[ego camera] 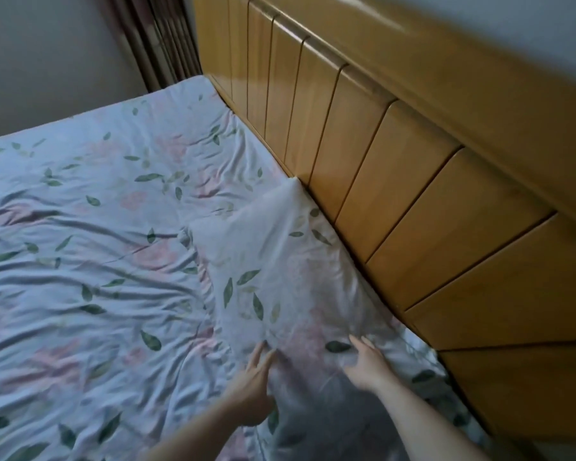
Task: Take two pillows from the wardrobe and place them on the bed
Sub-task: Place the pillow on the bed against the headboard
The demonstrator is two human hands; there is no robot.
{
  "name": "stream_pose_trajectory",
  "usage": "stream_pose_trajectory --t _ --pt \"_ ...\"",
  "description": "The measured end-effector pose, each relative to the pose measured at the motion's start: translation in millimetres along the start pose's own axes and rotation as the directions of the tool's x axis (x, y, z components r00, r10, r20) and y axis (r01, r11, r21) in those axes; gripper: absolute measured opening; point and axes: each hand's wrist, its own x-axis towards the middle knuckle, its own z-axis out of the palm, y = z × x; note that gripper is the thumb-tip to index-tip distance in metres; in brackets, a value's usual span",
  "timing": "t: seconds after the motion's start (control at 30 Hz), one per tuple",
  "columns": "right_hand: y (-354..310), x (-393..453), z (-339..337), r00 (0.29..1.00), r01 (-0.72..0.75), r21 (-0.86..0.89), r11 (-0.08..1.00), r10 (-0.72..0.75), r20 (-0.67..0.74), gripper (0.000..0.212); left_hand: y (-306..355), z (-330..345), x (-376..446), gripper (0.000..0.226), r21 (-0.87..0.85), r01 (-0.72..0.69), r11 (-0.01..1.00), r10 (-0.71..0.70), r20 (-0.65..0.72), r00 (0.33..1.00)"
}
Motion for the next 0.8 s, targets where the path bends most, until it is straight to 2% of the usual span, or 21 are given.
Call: stream_pose_trajectory --t 0.07,0.13,0.3,0.4,0.5,0.6,0.67,0.73,0.8 --pt "3 -18 -5 0.999 -0.031 -0.023 0.999 0.032 0.03 0.071 2 -8 -11 0.084 0.078 -0.014 0.997 0.005 0.109 0.994" --pt "3 -37 -9 0.998 -0.048 -0.011 0.999 0.048 0.051 0.071 6 -19 -24 0.082 0.101 0.01 0.995 -0.026 0.159 0.987" --pt "-6 -78 -22 0.998 -0.057 0.019 0.998 0.057 0.015 0.074 31 -49 -45 0.071 -0.012 0.071 0.997 -0.071 0.035 0.997" --pt "6 -77 -12 0.988 -0.144 0.166 0.976 0.149 -0.023 0.091 36 -39 -38 0.077 -0.126 0.145 0.981 -0.145 0.005 0.989" --pt "29 -60 10 0.95 -0.263 0.398 0.879 0.308 -0.051 0.108 25 -5 -19 0.091 -0.321 0.293 0.901 -0.291 0.054 0.955" --pt "53 -40 32 0.888 -0.338 0.586 0.736 0.456 -0.06 0.127 9 32 -6 0.073 -0.443 0.411 0.797 -0.379 0.163 0.911" --pt "65 -28 39 0.864 -0.302 0.725 0.619 0.498 -0.066 0.131 6 55 0 0.07 -0.533 0.469 0.704 -0.392 0.26 0.883" --pt "71 -15 41 0.857 -0.247 0.819 0.518 0.511 -0.065 0.128 6 75 8 0.081 -0.656 0.441 0.613 -0.376 0.248 0.893" --pt "72 -6 36 0.866 -0.21 0.86 0.464 0.498 -0.057 0.127 3 89 17 0.093 -0.744 0.366 0.56 -0.391 0.152 0.908"
